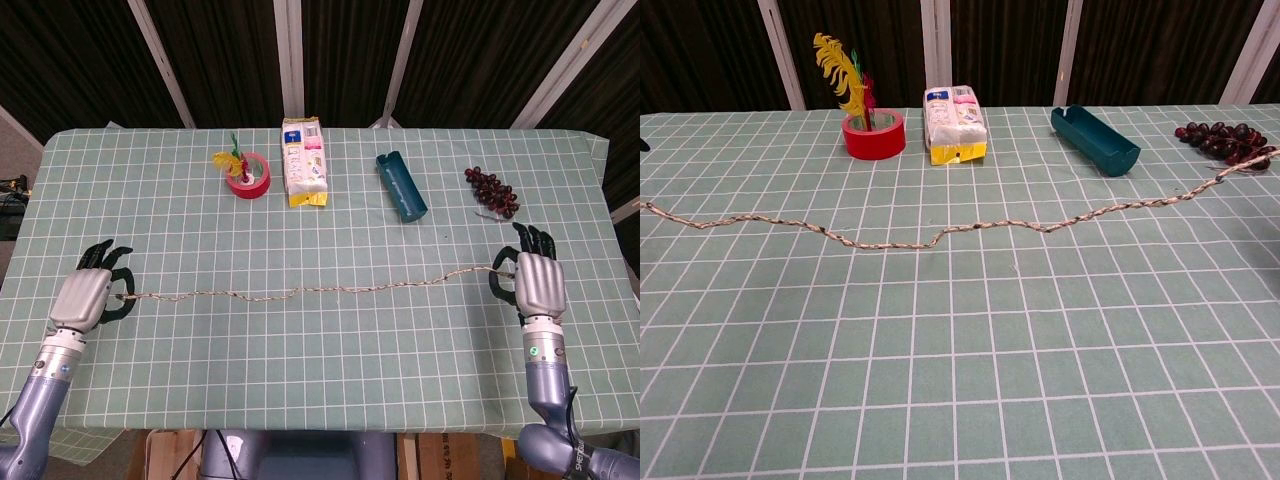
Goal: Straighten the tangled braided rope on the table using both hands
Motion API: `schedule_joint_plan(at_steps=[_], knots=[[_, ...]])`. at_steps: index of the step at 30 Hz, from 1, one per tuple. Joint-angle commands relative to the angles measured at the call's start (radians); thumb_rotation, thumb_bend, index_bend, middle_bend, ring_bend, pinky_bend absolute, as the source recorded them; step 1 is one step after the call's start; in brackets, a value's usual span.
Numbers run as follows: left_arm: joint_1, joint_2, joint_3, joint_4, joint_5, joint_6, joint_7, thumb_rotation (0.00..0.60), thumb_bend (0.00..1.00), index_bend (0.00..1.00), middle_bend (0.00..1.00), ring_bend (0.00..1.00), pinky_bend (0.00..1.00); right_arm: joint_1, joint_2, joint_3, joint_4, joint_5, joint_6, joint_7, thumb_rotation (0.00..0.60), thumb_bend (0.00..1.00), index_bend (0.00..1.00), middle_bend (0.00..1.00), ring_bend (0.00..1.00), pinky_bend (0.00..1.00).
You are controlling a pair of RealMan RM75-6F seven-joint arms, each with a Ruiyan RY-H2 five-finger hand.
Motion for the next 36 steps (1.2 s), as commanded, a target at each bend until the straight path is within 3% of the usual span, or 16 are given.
schedule_joint_plan(at_steps=[1,20,30,34,36], knots=[[0.001,-0.01,0.004,0.009,-0.004,-0.005,0.005,0.6,0.48,0.62,0.16,0.0,0.0,-0.004,0.004,0.0,0.012,0.007,-0.007,0.007,0.6,0.46,0.65,0.13,0.0,0.0],[-0.01,-0.11,0.004,0.112,-0.043,-0.038,0.043,0.6,0.48,0.62,0.16,0.0,0.0,-0.023,-0.025,-0.013,0.136,0.052,-0.061,0.048,0.6,0.46,0.65,0.13,0.0,0.0],[-0.036,-0.188,0.01,0.185,-0.041,-0.051,0.127,0.6,0.48,0.61,0.15,0.0,0.0,-0.028,-0.046,-0.033,0.186,0.071,-0.094,0.033,0.6,0.46,0.65,0.13,0.0,0.0],[-0.039,-0.198,0.007,0.189,-0.055,-0.048,0.156,0.6,0.44,0.56,0.12,0.0,0.0,-0.029,-0.039,-0.036,0.183,0.082,-0.109,0.023,0.6,0.46,0.55,0.12,0.0,0.0],[-0.038,-0.19,0.009,0.184,-0.058,-0.05,0.167,0.6,0.42,0.52,0.11,0.0,0.0,-0.031,-0.031,-0.041,0.178,0.09,-0.121,0.014,0.6,0.46,0.42,0.06,0.0,0.0]])
